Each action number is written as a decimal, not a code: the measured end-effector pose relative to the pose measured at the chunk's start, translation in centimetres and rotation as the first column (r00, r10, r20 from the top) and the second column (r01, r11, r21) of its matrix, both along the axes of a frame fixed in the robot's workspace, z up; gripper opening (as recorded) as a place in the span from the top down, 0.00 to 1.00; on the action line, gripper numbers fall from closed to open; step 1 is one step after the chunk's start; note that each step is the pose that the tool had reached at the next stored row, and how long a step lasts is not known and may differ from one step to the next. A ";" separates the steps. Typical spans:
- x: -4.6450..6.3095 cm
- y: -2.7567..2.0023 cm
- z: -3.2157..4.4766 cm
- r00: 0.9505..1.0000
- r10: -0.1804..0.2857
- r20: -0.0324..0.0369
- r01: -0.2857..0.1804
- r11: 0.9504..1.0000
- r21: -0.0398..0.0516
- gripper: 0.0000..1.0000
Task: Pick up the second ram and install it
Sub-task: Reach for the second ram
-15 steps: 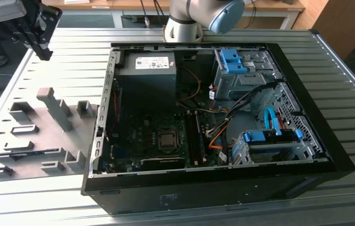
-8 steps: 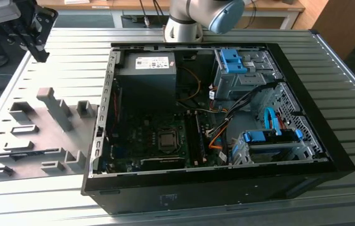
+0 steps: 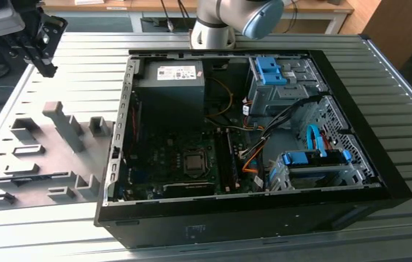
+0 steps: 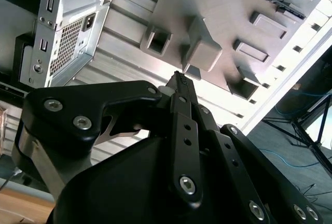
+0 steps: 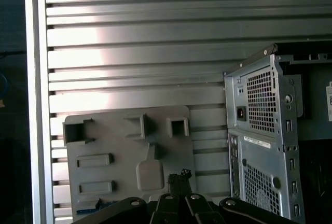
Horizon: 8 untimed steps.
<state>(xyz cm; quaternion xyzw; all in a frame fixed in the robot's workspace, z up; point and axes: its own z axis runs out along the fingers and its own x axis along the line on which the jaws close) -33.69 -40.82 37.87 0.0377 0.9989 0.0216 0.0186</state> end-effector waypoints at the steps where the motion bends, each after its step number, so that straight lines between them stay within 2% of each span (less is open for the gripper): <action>1: -0.1 -0.15 -0.03 1.000 0.000 0.000 0.000 1.000 0.000 0.89; 8: -0.9 -1.22 -0.17 1.000 0.000 0.000 0.000 1.000 0.000 0.89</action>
